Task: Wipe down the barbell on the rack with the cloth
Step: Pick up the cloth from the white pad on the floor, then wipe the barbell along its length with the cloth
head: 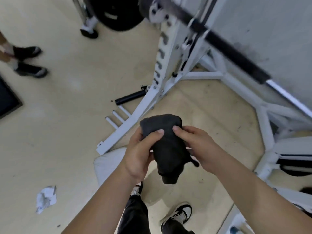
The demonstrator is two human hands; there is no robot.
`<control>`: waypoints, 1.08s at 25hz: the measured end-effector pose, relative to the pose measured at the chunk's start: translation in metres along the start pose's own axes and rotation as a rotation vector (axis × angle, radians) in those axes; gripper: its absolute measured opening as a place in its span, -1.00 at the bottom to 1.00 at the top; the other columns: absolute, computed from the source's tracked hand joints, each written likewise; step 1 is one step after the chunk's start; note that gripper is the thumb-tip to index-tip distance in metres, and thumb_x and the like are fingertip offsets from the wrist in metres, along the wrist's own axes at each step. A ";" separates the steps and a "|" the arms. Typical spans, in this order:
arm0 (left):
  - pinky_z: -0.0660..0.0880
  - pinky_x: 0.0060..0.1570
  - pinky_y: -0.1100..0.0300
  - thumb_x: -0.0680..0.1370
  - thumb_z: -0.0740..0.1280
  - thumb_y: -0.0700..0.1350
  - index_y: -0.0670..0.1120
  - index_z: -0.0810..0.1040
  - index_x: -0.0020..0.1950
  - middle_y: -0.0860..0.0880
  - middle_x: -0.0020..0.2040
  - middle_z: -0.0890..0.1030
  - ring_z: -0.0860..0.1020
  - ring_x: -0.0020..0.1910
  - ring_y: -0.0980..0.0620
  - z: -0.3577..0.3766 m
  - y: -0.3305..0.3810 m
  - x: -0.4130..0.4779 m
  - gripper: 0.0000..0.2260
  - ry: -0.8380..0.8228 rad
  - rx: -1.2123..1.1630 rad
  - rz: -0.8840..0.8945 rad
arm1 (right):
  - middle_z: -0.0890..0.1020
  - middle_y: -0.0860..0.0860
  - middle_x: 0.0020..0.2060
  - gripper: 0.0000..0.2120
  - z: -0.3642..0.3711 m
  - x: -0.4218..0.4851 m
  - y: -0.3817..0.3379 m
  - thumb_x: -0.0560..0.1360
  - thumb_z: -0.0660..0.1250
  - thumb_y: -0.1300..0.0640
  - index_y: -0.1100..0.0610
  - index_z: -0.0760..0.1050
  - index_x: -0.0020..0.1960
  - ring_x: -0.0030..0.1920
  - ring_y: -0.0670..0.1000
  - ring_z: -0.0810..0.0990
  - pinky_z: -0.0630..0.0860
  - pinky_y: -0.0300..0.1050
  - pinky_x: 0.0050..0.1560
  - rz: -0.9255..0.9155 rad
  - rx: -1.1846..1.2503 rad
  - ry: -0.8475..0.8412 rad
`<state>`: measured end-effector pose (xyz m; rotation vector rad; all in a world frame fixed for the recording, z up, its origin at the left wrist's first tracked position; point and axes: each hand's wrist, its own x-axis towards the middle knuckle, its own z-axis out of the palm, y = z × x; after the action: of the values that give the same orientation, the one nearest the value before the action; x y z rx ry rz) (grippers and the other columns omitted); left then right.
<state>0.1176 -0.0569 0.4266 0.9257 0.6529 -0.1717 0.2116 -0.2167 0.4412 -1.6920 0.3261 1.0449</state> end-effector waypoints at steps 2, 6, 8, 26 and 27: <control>0.59 0.21 -0.11 0.61 0.41 -0.06 -0.04 0.58 0.37 -0.16 0.26 0.68 0.65 0.25 -0.16 0.035 0.039 -0.025 -0.68 -0.120 -0.014 0.013 | 0.75 0.03 0.07 -0.69 -0.013 -0.047 -0.035 0.55 0.43 -0.06 0.11 0.62 0.19 0.07 0.05 0.73 0.63 0.00 0.00 -0.079 0.065 0.013; 0.52 0.31 -0.08 0.64 0.33 -0.06 -0.03 0.60 0.37 -0.13 0.28 0.68 0.62 0.31 -0.13 0.101 0.066 -0.054 -0.70 -0.197 0.086 0.085 | 0.75 0.03 0.07 -0.75 -0.031 -0.120 -0.079 0.57 0.42 0.11 0.09 0.61 0.23 0.10 0.05 0.73 0.62 0.09 0.17 -0.214 0.215 0.068; 0.46 0.37 -0.13 0.68 0.28 0.00 -0.04 0.54 0.44 -0.13 0.35 0.63 0.57 0.38 -0.13 0.126 0.068 -0.055 -0.66 -0.235 0.009 0.065 | 0.75 0.02 0.05 -0.76 -0.045 -0.142 -0.100 0.57 0.41 0.12 0.09 0.60 0.23 0.09 0.04 0.73 0.62 0.13 0.20 -0.261 0.220 0.098; 0.67 -0.28 0.04 0.53 0.52 -0.15 -0.07 0.58 0.11 -0.18 0.01 0.72 0.74 -0.13 -0.12 0.189 0.193 0.010 -0.79 0.370 0.145 0.264 | 0.69 -0.04 -0.25 -0.71 -0.124 -0.066 -0.223 0.50 0.35 -0.25 -0.06 0.46 0.03 -0.26 0.00 0.69 0.65 0.04 -0.17 -0.401 -0.444 0.401; 0.69 -0.25 0.00 0.53 0.52 -0.14 -0.05 0.58 0.07 -0.15 -0.02 0.71 0.73 -0.14 -0.11 0.180 0.212 0.019 -0.82 0.430 0.205 0.340 | 0.69 -0.03 -0.21 -0.72 -0.119 -0.056 -0.234 0.52 0.34 -0.23 -0.05 0.49 0.04 -0.21 0.01 0.70 0.65 0.07 -0.09 -0.412 -0.433 0.372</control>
<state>0.2995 -0.0674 0.6375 1.2730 0.8706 0.2770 0.3907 -0.2444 0.6392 -2.2296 -0.0259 0.5117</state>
